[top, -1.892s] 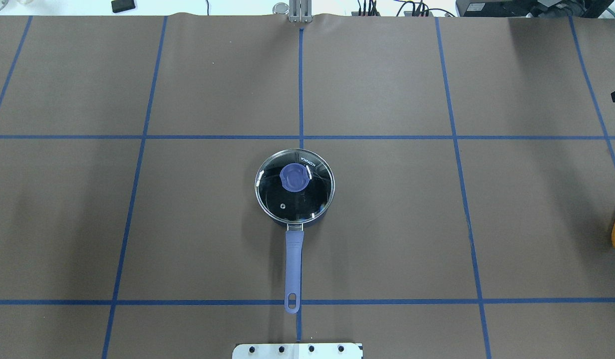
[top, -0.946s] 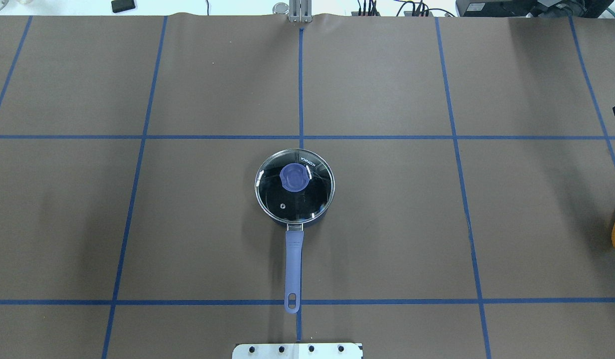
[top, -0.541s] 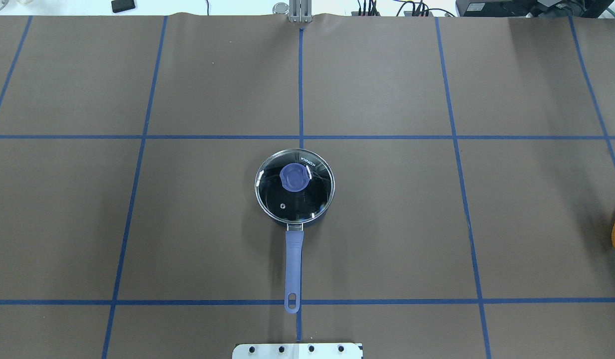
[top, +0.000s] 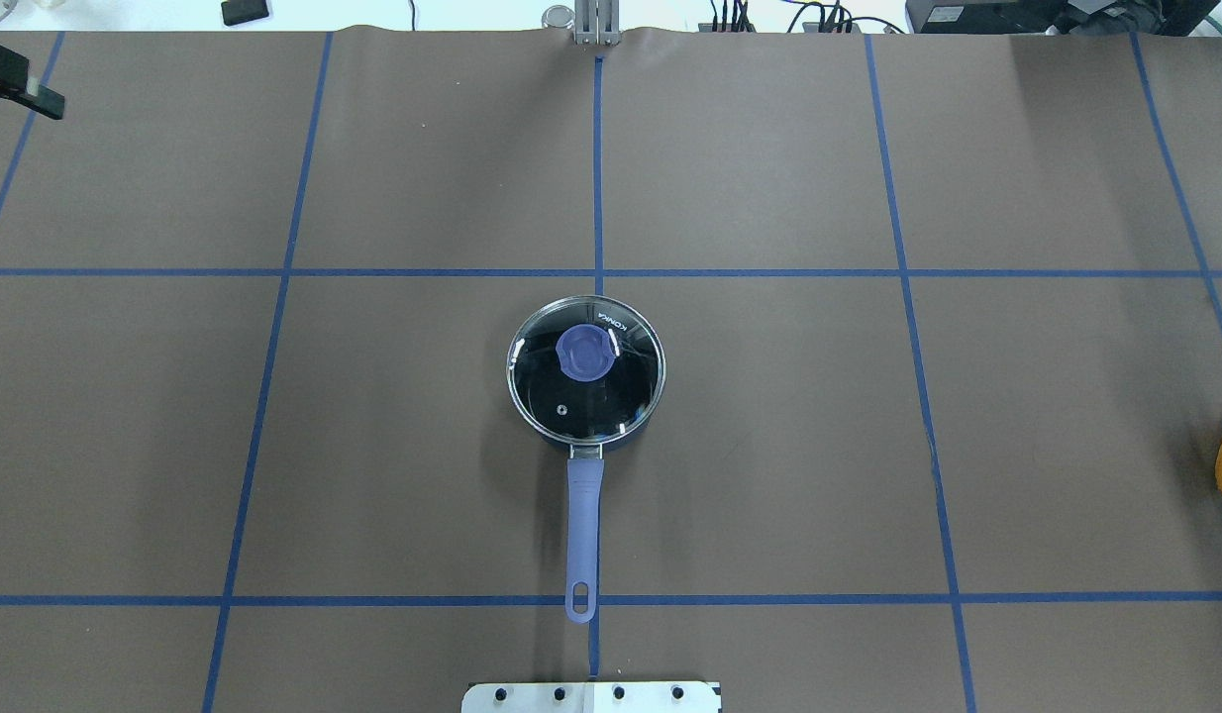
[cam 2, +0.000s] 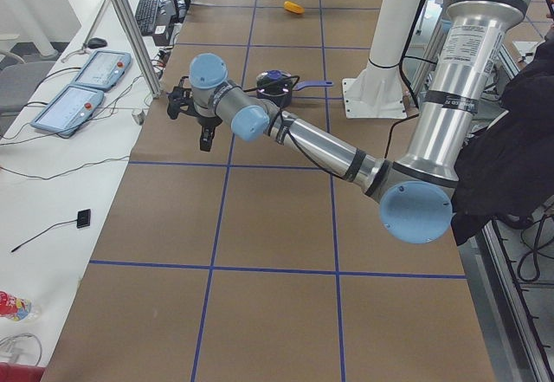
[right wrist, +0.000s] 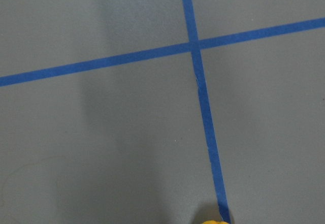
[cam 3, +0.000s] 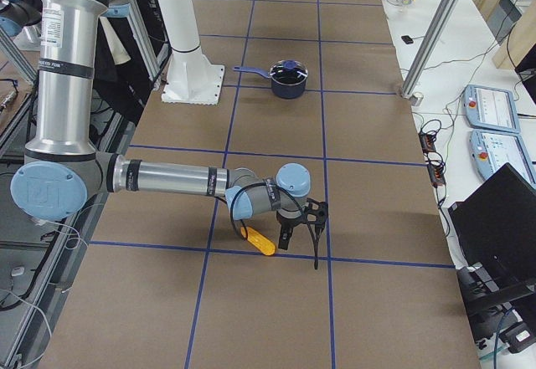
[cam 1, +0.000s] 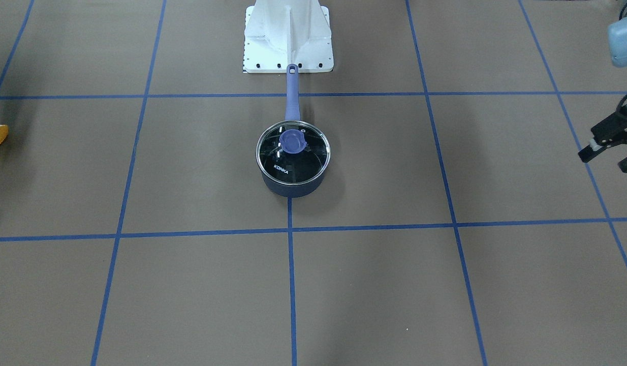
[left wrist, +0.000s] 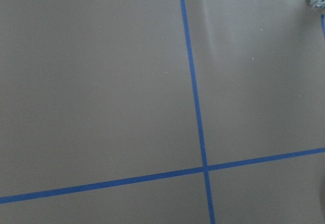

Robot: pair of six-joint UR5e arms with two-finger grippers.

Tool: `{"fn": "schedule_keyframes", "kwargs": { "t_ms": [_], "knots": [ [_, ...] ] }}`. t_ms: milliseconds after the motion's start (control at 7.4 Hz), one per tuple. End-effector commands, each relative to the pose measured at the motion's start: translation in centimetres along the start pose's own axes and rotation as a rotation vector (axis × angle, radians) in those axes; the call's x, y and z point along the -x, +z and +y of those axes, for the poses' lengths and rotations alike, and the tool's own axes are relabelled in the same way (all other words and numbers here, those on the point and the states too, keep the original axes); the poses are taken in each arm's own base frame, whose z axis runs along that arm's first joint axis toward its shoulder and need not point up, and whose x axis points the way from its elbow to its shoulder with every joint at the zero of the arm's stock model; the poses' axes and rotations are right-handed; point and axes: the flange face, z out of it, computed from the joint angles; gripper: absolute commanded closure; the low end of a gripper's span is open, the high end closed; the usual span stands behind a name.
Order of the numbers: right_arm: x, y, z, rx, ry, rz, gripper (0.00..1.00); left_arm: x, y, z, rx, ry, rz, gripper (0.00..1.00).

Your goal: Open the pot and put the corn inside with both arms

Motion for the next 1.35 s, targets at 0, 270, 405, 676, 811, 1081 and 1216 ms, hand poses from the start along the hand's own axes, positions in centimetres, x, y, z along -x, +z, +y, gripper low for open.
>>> {"fn": "schedule_keyframes", "kwargs": {
  "t_ms": [0,270,405,676,811,1081,1216],
  "knots": [
    [-0.7,0.8,1.1,0.015,0.029,0.005,0.00,-9.4,3.9,0.9,-0.005,-0.068,0.008,0.03],
    [-0.9,1.7,2.3,0.012,0.037,-0.004,0.00,-16.8,6.7,2.2,0.005,-0.130,0.022,0.03],
    [-0.5,2.5,3.0,0.009,0.043,-0.012,0.00,-20.6,7.6,2.7,0.003,-0.144,0.002,0.03],
    [-1.1,4.6,3.7,-0.002,0.055,-0.029,0.00,-24.7,7.8,3.4,0.018,-0.142,-0.029,0.03],
    [-1.3,6.1,3.9,-0.013,0.054,-0.019,0.00,-26.0,8.6,4.1,0.034,-0.157,-0.025,0.02],
    [-1.7,7.5,4.2,-0.022,0.044,-0.009,0.00,-28.5,10.2,5.0,0.017,-0.158,-0.034,0.03],
    [-1.8,7.6,4.3,-0.019,0.044,-0.009,0.00,-29.4,10.5,5.1,0.015,-0.169,-0.032,0.03]
  ]
}}
